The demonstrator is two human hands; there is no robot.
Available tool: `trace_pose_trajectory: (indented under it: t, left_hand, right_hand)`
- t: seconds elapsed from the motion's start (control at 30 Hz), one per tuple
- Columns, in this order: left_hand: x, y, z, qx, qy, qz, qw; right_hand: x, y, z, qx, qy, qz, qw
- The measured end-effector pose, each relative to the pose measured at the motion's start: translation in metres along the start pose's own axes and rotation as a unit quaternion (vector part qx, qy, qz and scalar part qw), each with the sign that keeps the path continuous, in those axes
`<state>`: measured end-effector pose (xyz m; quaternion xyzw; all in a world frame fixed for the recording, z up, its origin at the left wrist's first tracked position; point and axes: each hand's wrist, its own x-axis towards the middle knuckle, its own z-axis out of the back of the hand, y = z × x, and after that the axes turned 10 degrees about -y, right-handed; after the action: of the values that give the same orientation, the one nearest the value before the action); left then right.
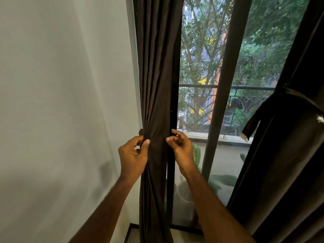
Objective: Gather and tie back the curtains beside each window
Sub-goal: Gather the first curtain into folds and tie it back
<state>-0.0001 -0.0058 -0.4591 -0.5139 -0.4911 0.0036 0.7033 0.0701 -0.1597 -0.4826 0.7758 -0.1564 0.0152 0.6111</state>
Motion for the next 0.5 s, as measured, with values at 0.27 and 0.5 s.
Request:
trace_pose_trajectory:
  t: [0.27, 0.5]
  left_hand:
    - [0.007, 0.004, 0.006, 0.018, -0.029, -0.041, 0.999]
    - [-0.002, -0.003, -0.004, 0.054, -0.036, -0.106, 0.992]
  right_hand:
    - [-0.015, -0.009, 0.004, -0.074, -0.097, 0.091, 0.988]
    - [-0.076, -0.009, -0.014, -0.181, -0.097, 0.351, 0.914]
